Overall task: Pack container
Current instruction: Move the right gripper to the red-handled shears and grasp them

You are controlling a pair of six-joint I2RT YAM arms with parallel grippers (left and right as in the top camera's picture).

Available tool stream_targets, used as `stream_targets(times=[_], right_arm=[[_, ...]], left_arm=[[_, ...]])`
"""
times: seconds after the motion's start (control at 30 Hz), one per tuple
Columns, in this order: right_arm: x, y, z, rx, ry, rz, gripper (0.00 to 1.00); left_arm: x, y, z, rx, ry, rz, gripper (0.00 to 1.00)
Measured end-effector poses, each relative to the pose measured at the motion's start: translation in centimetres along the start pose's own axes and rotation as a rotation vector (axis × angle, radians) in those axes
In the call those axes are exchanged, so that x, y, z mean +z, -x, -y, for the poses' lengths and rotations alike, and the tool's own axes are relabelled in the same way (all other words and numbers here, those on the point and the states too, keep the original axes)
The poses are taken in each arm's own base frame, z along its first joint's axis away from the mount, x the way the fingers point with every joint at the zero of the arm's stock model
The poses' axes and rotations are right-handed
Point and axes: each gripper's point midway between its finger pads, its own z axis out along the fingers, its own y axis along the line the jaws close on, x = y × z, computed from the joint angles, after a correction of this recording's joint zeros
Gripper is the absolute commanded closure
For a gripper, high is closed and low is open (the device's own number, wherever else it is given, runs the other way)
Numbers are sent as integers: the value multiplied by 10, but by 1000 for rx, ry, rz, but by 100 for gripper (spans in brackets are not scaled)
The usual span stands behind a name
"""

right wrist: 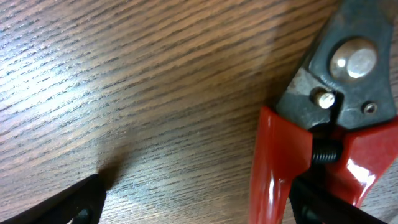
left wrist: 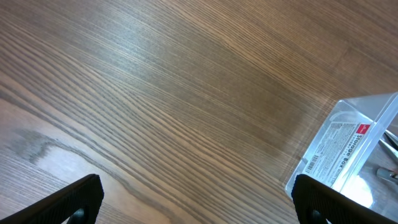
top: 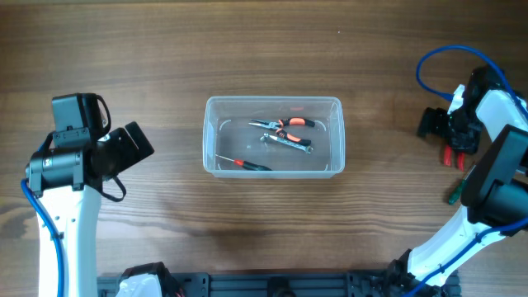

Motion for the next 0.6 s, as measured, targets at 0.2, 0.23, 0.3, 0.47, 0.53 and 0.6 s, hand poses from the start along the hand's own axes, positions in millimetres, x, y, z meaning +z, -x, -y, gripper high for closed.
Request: stream_targets(times=[0.2, 0.23, 0.3, 0.47, 0.53, 0.6], right_arm=[[0, 2, 2, 0, -8, 6, 41], [0, 2, 2, 0, -8, 6, 45], [0, 2, 2, -4, -9, 6, 54], [0, 2, 2, 0, -11, 10, 71], [0, 2, 2, 0, -11, 10, 75], [0, 3, 2, 1, -11, 10, 78]], left_arm=[[0, -1, 0, 0, 1, -4, 0], [0, -1, -1, 0, 2, -5, 0], [0, -1, 0, 1, 2, -6, 0], [0, -2, 1, 0, -5, -8, 0], [0, -2, 1, 0, -5, -8, 0], [0, -2, 1, 0, -5, -8, 0]])
